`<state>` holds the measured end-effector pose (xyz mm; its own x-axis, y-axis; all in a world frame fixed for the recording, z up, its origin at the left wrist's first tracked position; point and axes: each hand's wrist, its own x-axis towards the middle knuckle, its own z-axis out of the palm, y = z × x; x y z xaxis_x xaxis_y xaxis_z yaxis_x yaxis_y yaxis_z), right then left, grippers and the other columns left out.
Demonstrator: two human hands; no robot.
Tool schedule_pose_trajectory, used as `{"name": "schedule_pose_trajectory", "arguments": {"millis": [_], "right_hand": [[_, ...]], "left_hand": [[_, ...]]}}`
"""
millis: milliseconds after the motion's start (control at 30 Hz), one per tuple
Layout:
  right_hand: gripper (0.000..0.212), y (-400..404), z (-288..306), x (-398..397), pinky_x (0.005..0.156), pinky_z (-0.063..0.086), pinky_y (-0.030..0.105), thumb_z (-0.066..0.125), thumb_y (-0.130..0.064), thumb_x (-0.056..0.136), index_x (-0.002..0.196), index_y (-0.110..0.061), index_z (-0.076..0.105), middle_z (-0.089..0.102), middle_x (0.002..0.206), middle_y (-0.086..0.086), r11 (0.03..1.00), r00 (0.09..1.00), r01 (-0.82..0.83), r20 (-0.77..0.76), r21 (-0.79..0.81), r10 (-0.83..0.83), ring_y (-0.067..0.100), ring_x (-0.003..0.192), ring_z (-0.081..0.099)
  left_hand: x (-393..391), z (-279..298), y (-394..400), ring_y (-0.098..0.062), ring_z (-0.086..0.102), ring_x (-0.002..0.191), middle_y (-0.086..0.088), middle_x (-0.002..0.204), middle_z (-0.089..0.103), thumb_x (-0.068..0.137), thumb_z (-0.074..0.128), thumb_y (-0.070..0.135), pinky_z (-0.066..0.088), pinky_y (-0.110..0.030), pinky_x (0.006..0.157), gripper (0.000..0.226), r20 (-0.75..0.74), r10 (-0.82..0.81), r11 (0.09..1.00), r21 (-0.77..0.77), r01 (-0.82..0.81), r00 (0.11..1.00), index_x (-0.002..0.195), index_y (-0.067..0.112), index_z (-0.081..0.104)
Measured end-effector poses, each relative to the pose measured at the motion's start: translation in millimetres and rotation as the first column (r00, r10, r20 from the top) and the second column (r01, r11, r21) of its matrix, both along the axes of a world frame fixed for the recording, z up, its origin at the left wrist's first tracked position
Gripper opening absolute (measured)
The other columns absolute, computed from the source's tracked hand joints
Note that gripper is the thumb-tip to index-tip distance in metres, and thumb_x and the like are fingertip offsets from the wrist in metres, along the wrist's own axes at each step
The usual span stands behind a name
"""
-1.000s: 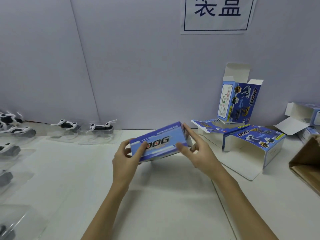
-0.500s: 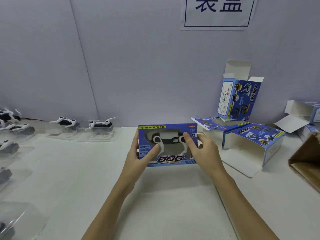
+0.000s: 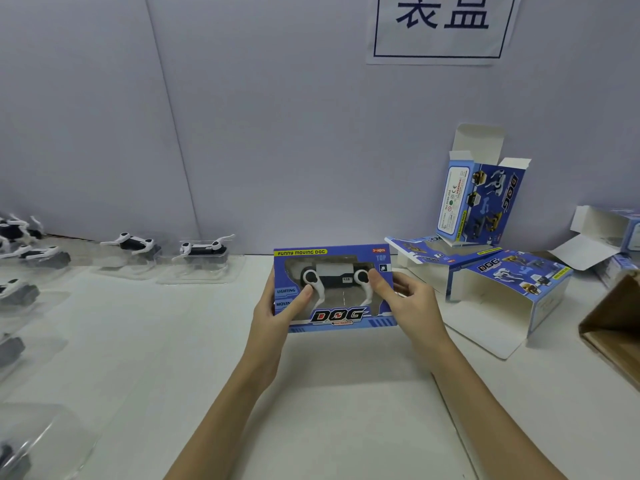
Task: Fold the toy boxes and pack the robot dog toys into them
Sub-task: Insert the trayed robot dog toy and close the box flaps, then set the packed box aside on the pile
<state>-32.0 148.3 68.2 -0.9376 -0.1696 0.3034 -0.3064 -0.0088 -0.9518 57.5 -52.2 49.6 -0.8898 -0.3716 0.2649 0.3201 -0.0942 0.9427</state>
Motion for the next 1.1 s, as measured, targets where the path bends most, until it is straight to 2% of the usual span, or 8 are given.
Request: {"name": "schedule_pose_trajectory", "arguments": {"millis": [233,400,567,733,800,900,967,1100], "right_hand": [[0.066,14.3,13.7,-1.1,0.047,0.043,0.026,0.061,-0.085,0.079,0.121,-0.034,0.055,0.068,0.083,0.004,0.963,0.947,-0.194,0.293,0.189,0.134,0.024,0.063,0.056],[0.071,36.3,22.0,0.2,0.054,0.044,0.028,0.064,-0.075,0.081,0.112,-0.011,0.067,0.075,0.100,0.017,0.937,0.929,-0.266,0.319,0.227,0.186,0.029,0.069,0.072],[0.049,59.3,46.2,-6.3,0.061,0.061,0.033,0.070,-0.055,0.091,0.100,-0.007,0.074,0.070,0.087,0.021,0.949,0.964,0.081,0.264,-0.303,0.002,0.026,0.071,0.074],[0.050,87.5,53.4,-15.1,0.081,0.063,0.036,0.080,-0.036,0.091,0.121,-0.009,0.052,0.069,0.116,0.009,0.454,0.955,0.238,0.121,-0.858,-0.272,0.035,0.095,0.077],[0.070,91.8,49.9,-20.2,0.079,0.062,0.034,0.082,-0.032,0.090,0.140,-0.012,0.037,0.066,0.126,0.009,0.484,0.905,0.335,0.134,-0.808,-0.404,0.027,0.096,0.078],[0.031,79.7,41.1,-23.0,0.062,0.059,0.024,0.075,-0.025,0.096,0.121,-0.019,0.057,0.074,0.102,0.004,0.688,0.899,0.419,0.164,-0.592,-0.407,0.015,0.073,0.075],[0.006,65.9,31.8,-22.6,0.052,0.052,0.019,0.064,-0.018,0.102,0.101,-0.013,0.068,0.076,0.085,0.006,0.856,0.930,0.366,0.144,-0.365,-0.337,0.012,0.058,0.069],[0.020,39.7,5.8,-19.9,0.054,0.053,0.023,0.057,-0.014,0.102,0.088,-0.014,0.071,0.075,0.077,0.005,0.965,0.982,0.169,0.049,0.199,-0.182,0.014,0.054,0.067]], "left_hand": [[1.2,4.8,-13.5,-0.026,0.076,0.104,-0.006,0.118,0.077,0.077,0.085,0.039,0.059,-0.025,0.081,0.045,0.021,-0.072,0.997,0.042,0.072,0.997,0.121,0.032,0.074],[-4.8,2.7,-12.8,-0.024,0.076,0.099,-0.005,0.114,0.078,0.071,0.094,0.040,0.055,-0.037,0.090,0.080,0.065,0.053,0.988,0.140,-0.061,0.996,0.141,0.033,0.057],[-3.8,3.9,-18.1,-0.024,0.063,0.121,-0.002,0.127,0.067,0.079,0.068,0.059,0.054,-0.038,0.088,0.062,0.072,0.202,0.953,0.218,-0.213,0.977,0.133,0.027,0.067],[-2.4,1.2,-24.4,-0.027,0.069,0.105,-0.006,0.119,0.072,0.092,0.057,0.062,0.054,-0.043,0.087,0.050,0.159,0.125,0.958,0.237,-0.161,0.979,0.112,0.021,0.078],[-4.6,-0.3,-22.5,-0.026,0.069,0.099,-0.006,0.113,0.074,0.096,0.056,0.059,0.053,-0.043,0.086,0.048,0.177,0.103,0.962,0.232,-0.143,0.979,0.109,0.019,0.078],[-6.8,-1.2,-19.6,-0.026,0.069,0.092,-0.006,0.106,0.076,0.099,0.054,0.057,0.054,-0.042,0.083,0.050,0.191,0.086,0.973,0.194,-0.123,0.978,0.107,0.014,0.078],[-7.2,-2.3,-19.6,-0.025,0.070,0.085,-0.007,0.100,0.077,0.101,0.053,0.054,0.054,-0.041,0.080,0.050,0.199,0.089,0.982,0.145,-0.119,0.976,0.106,0.011,0.078],[-5.3,-8.4,-14.4,-0.020,0.067,0.074,-0.002,0.087,0.075,0.105,0.058,0.038,0.053,-0.036,0.072,0.033,0.203,0.193,0.978,-0.120,-0.171,0.960,0.092,0.015,0.078]]}}
